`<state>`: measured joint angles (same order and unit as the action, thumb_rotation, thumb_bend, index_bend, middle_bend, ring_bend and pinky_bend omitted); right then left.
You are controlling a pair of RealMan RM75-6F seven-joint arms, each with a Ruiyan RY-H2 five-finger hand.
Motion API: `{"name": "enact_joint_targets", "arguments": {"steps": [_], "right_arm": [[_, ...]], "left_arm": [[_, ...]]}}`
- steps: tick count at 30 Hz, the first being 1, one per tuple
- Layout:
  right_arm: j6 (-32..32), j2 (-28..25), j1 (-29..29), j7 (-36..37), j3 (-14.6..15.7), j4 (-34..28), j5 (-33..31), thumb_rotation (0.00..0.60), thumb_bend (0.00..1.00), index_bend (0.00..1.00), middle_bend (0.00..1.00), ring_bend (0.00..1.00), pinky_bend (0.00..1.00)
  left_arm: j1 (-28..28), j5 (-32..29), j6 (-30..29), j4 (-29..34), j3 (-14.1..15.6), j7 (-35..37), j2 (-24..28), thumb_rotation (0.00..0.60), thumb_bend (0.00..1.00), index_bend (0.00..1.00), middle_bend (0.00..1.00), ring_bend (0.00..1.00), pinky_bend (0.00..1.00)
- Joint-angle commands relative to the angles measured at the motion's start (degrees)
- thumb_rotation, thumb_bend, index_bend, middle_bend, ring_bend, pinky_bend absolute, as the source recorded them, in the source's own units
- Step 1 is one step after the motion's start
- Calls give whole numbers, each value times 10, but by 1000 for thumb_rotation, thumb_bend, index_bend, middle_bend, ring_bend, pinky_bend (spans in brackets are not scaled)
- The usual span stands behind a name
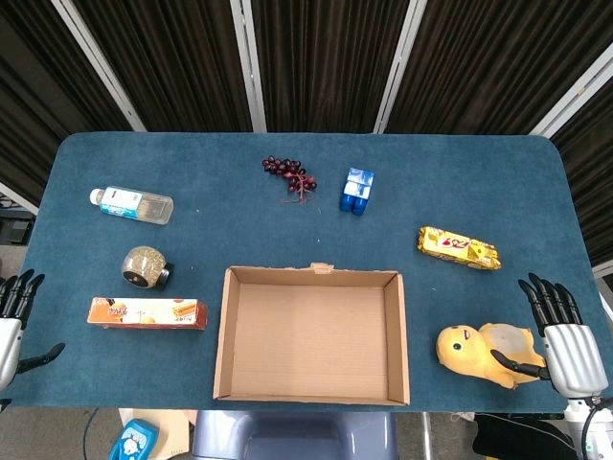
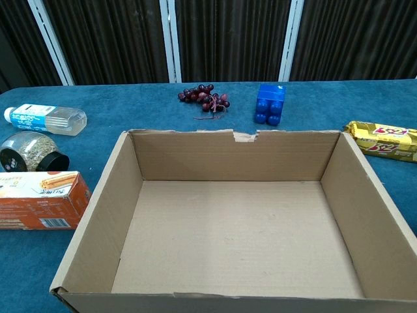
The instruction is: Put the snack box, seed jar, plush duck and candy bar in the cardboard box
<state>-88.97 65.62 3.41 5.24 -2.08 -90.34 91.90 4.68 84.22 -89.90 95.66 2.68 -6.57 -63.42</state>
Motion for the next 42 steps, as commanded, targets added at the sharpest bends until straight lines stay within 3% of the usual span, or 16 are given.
{"name": "enact_joint_targets", "arguments": {"steps": [1, 27, 30, 33, 42], "right_arm": [[1, 0, 0, 1, 0, 0, -1, 600, 38, 0, 0, 0, 0], [6, -2, 1, 6, -1, -3, -7, 600, 39, 0, 0, 0, 0], [5, -2, 1, 8, -1, -5, -5, 600, 38, 0, 0, 0, 0], [7, -1, 2, 6, 1, -5, -2, 600, 39, 0, 0, 0, 0], [5, -1, 2, 7, 2, -6, 1, 600, 39, 0, 0, 0, 0]], "left_arm": [[-1, 0, 1, -1, -2, -2, -2, 600, 109, 0, 0, 0, 0], [1, 12, 29, -3, -16, -16, -6, 600, 108, 23, 0, 0, 15], [10, 5, 50, 3, -17, -33, -7, 600, 109, 98, 0, 9, 80], [26, -13, 87, 17, -20, -65, -8, 600, 109, 107, 0, 25, 122], [92, -106, 192, 56, -49, -198, -59, 600, 110, 187, 11, 62, 144]]}}
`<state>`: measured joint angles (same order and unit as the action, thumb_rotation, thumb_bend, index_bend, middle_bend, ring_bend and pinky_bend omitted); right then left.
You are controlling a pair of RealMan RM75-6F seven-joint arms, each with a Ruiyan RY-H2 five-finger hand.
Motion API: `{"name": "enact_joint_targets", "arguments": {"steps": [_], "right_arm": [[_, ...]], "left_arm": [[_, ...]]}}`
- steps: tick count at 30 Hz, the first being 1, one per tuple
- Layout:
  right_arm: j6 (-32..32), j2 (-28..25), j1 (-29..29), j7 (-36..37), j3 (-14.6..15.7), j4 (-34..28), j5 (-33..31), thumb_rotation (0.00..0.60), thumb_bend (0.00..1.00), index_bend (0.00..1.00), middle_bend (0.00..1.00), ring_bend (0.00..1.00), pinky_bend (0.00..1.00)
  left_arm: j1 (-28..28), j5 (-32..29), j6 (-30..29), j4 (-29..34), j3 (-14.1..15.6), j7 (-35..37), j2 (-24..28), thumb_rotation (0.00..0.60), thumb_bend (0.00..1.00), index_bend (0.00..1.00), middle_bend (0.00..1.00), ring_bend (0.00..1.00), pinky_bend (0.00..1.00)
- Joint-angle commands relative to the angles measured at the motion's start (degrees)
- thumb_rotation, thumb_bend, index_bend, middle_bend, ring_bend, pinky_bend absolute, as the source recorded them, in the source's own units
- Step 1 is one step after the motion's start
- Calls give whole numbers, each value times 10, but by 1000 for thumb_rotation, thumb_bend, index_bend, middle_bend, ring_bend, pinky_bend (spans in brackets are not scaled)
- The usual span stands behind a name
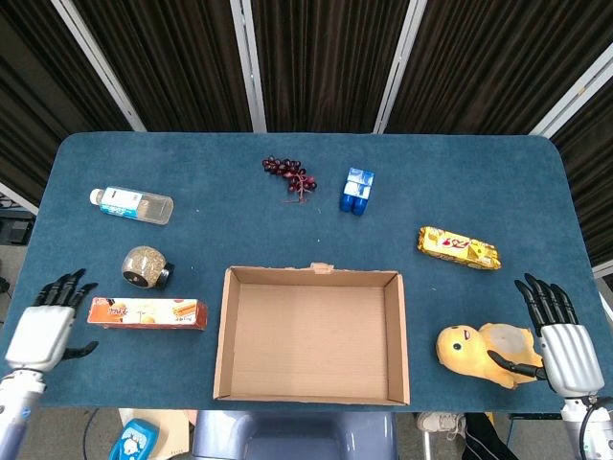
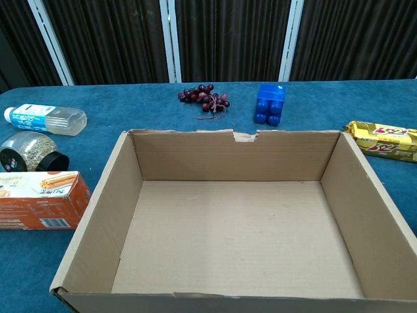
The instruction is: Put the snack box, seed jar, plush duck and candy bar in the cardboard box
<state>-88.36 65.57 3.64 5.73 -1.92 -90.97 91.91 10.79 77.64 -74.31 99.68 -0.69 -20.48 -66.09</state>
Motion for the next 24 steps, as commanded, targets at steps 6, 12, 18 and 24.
{"name": "enact_joint_targets", "arguments": {"steps": [6, 12, 18, 24], "right_arm": [[-2, -2, 0, 9, 1, 3, 2, 600, 38, 0, 0, 0, 0], [-1, -2, 1, 8, 2, 3, 4, 600, 38, 0, 0, 0, 0], [-2, -1, 1, 11, 1, 4, 4, 600, 38, 0, 0, 0, 0], [-3, -1, 0, 12, 1, 4, 5, 600, 39, 0, 0, 0, 0]], "left_arm": [[60, -89, 58, 12, -31, -124, -79, 600, 112, 206, 36, 74, 174], [82, -120, 72, 11, -35, -166, -114, 600, 143, 234, 106, 128, 211], [91, -137, 63, 10, -34, -194, -142, 600, 458, 480, 347, 331, 368], [87, -87, 16, 10, -28, -195, -152, 600, 619, 644, 496, 459, 457]]}}
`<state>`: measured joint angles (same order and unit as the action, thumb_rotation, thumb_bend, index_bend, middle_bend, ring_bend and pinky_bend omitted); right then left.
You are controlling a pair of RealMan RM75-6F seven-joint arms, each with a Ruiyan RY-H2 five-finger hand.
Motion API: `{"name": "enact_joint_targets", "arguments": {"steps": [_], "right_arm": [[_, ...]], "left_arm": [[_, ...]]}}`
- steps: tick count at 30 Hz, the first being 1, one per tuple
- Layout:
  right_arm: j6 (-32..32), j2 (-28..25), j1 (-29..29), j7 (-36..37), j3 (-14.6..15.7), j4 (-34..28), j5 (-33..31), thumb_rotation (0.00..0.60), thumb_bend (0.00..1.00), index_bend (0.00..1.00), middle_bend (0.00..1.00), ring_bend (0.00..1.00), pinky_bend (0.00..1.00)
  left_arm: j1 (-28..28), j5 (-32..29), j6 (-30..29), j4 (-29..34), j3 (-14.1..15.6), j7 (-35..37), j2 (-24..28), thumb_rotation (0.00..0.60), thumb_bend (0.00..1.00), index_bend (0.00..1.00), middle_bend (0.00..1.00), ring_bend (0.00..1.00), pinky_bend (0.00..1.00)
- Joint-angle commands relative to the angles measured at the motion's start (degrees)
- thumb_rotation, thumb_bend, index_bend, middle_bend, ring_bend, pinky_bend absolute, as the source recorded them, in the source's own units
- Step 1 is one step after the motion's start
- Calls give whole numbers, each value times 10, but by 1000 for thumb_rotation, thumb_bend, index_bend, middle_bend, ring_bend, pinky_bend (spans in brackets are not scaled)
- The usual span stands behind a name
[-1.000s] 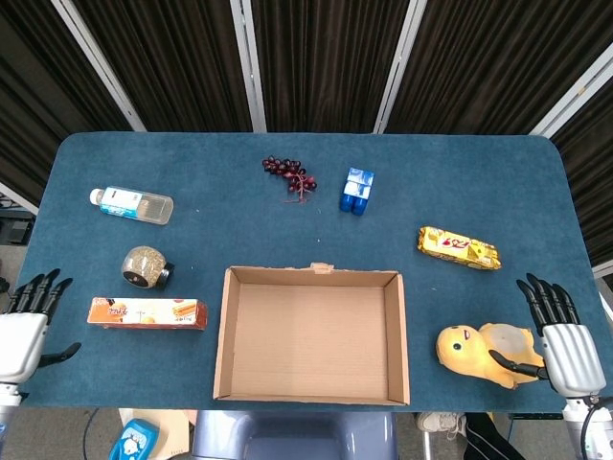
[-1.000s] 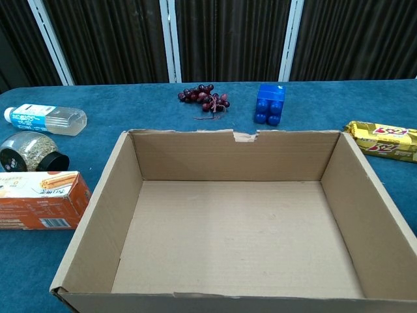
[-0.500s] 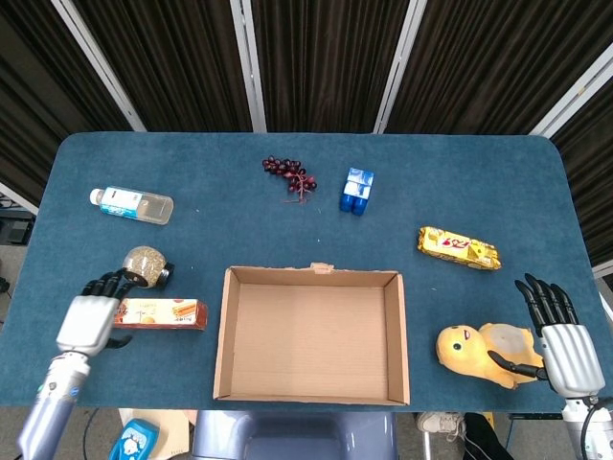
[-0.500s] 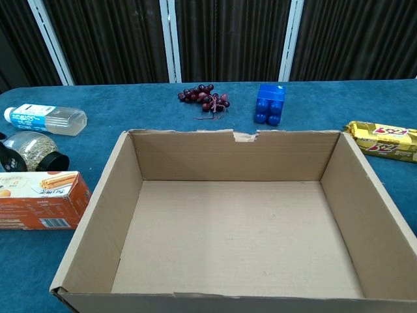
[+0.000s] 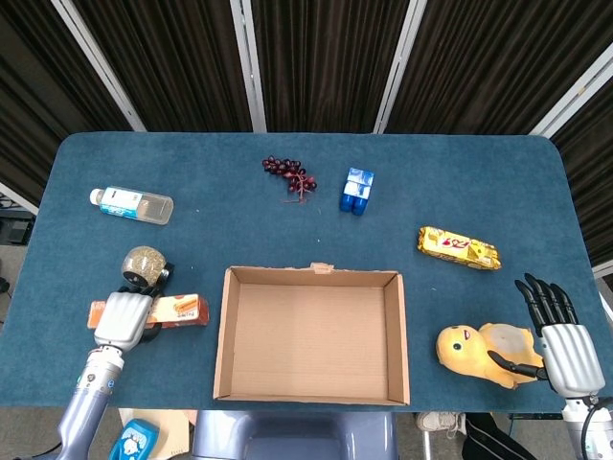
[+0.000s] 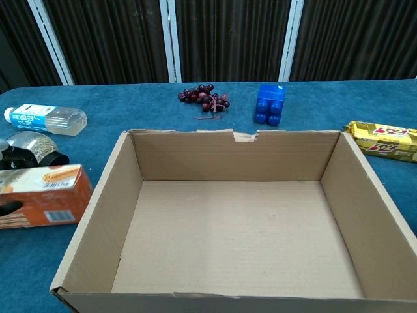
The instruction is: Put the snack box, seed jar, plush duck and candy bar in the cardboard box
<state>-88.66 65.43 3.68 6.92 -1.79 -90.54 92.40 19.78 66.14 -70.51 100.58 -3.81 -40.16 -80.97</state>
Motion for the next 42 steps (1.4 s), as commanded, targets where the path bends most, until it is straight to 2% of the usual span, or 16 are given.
{"name": "enact_joint_targets", "arguments": {"steps": [1, 5, 11, 17, 22, 26, 27, 29, 31, 33, 34, 38, 42], "right_arm": [[-1, 0, 0, 1, 0, 0, 0, 600, 39, 0, 0, 0, 0], [-1, 0, 0, 1, 0, 0, 0, 600, 38, 0, 0, 0, 0], [-2, 1, 0, 0, -1, 0, 0, 600, 39, 0, 0, 0, 0], [-1, 2, 0, -1, -1, -1, 0, 600, 38, 0, 0, 0, 0], [0, 2, 1, 0, -1, -1, -2, 600, 38, 0, 0, 0, 0], [-1, -1, 0, 4, -2, -3, -3, 600, 38, 0, 0, 0, 0], [-1, -1, 0, 5, -2, -2, -3, 600, 38, 0, 0, 0, 0], [-2, -2, 0, 8, -2, -2, -3, 600, 38, 0, 0, 0, 0], [-3, -3, -1, 10, -2, -2, -3, 600, 38, 0, 0, 0, 0], [-4, -4, -1, 13, -2, -1, -3, 600, 38, 0, 0, 0, 0], [-4, -4, -1, 15, -2, 0, -2, 600, 39, 0, 0, 0, 0], [-4, -5, -1, 19, -2, 1, -3, 600, 38, 0, 0, 0, 0], [-3, -5, -1, 18, -1, 1, -1, 600, 38, 0, 0, 0, 0]], "left_arm": [[-4, 36, -28, 6, 3, 6, 0, 600, 621, 647, 498, 461, 459], [-5, 50, -46, 52, -7, 14, 26, 600, 623, 654, 500, 462, 461], [4, 84, -68, 174, -28, -1, 93, 600, 626, 654, 500, 463, 460], [31, 106, -54, 262, -50, -22, 115, 600, 623, 652, 500, 462, 460], [89, 82, -7, 281, -75, -66, 63, 600, 615, 647, 499, 462, 458], [143, 36, 19, 254, -90, -118, -24, 600, 586, 614, 468, 447, 447], [152, 28, 20, 246, -92, -125, -42, 600, 556, 580, 431, 425, 434], [173, 8, 25, 225, -95, -143, -85, 600, 452, 458, 291, 328, 337], [190, -14, 25, 208, -94, -161, -122, 600, 268, 225, 74, 116, 167], [202, -38, 20, 201, -93, -180, -146, 600, 153, 72, 2, 11, 60], [206, -47, 15, 200, -93, -187, -156, 600, 109, 27, 0, 0, 18], [214, -54, -3, 204, -94, -189, -174, 600, 50, 0, 0, 0, 0], [208, -35, -23, 223, -89, -181, -154, 600, 48, 0, 0, 0, 0]]}}
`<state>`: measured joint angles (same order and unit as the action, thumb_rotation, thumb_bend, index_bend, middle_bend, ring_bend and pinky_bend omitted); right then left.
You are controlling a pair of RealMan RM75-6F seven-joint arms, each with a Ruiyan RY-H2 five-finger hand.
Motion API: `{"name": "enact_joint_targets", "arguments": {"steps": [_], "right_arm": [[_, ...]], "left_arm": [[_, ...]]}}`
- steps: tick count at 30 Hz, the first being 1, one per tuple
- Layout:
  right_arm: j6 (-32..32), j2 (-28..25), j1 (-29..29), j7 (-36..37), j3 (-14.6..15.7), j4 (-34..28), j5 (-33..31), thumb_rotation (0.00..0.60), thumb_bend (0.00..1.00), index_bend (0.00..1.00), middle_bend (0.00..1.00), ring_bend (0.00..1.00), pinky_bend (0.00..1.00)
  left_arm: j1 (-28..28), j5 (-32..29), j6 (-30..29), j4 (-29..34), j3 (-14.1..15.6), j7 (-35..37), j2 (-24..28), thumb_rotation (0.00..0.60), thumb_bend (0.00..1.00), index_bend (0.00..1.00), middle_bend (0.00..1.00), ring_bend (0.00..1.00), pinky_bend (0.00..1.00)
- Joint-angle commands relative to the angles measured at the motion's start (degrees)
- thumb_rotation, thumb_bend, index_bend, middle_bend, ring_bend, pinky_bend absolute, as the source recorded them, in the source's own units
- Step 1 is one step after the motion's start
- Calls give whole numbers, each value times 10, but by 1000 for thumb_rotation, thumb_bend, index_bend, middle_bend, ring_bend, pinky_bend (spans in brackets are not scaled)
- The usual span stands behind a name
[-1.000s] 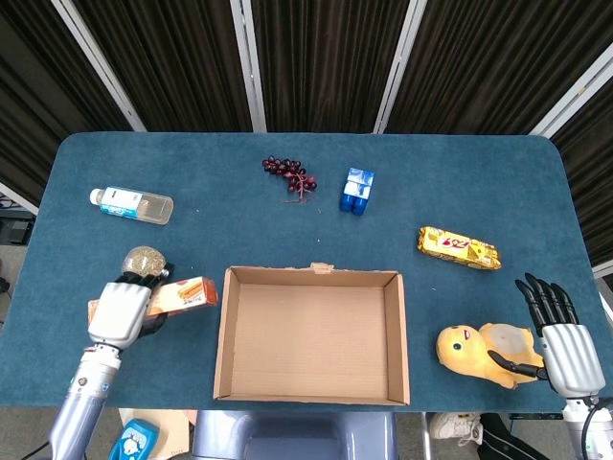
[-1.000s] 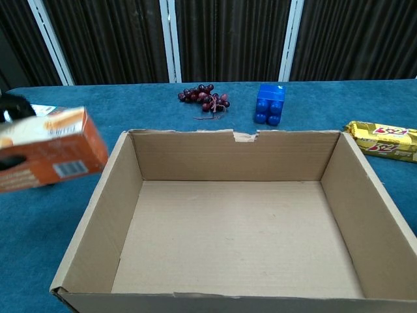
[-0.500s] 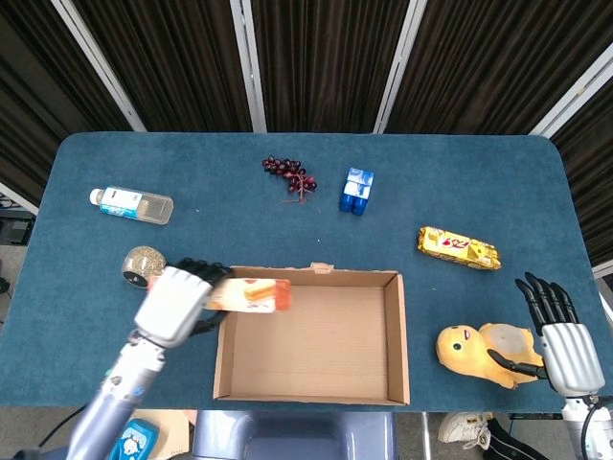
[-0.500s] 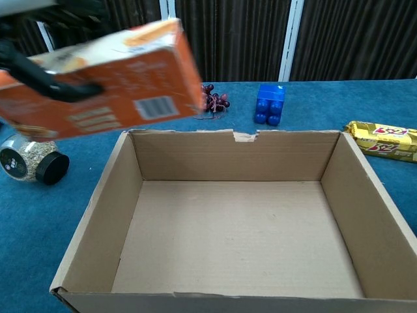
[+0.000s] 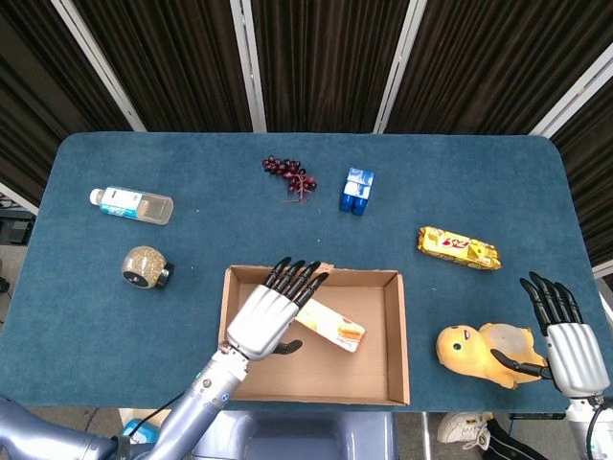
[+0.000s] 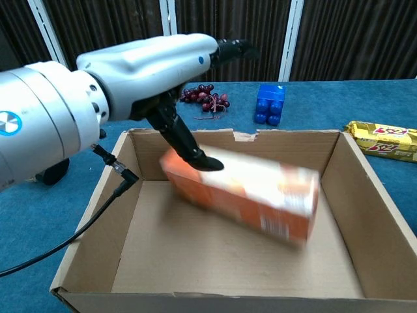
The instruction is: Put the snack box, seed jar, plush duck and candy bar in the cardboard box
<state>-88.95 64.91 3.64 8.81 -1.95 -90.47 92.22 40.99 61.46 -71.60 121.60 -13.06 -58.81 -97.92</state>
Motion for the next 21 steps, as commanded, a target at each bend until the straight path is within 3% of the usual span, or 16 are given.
{"name": "enact_joint_targets", "arguments": {"steps": [1, 5, 10, 16, 21], "right_arm": [[0, 0, 0, -2, 1, 0, 1, 600, 39, 0, 0, 0, 0], [3, 0, 0, -5, 1, -1, -2, 600, 38, 0, 0, 0, 0], [5, 1, 0, -9, 1, -2, -3, 600, 39, 0, 0, 0, 0], [8, 1, 1, -17, 2, -5, -5, 600, 39, 0, 0, 0, 0], [9, 1, 0, -21, 2, -7, -6, 600, 38, 0, 0, 0, 0]], "left_arm": [[-8, 18, -19, 19, 6, 8, 26, 600, 47, 0, 0, 0, 0], [-34, 42, -42, 37, 20, 28, 87, 600, 48, 0, 0, 0, 0], [-83, 48, -63, 33, 45, 90, 200, 600, 47, 0, 0, 0, 0], [-131, 26, -54, -30, 66, 195, 313, 600, 47, 0, 0, 0, 0], [-151, 7, -27, -98, 78, 261, 355, 600, 48, 0, 0, 0, 0]]}}
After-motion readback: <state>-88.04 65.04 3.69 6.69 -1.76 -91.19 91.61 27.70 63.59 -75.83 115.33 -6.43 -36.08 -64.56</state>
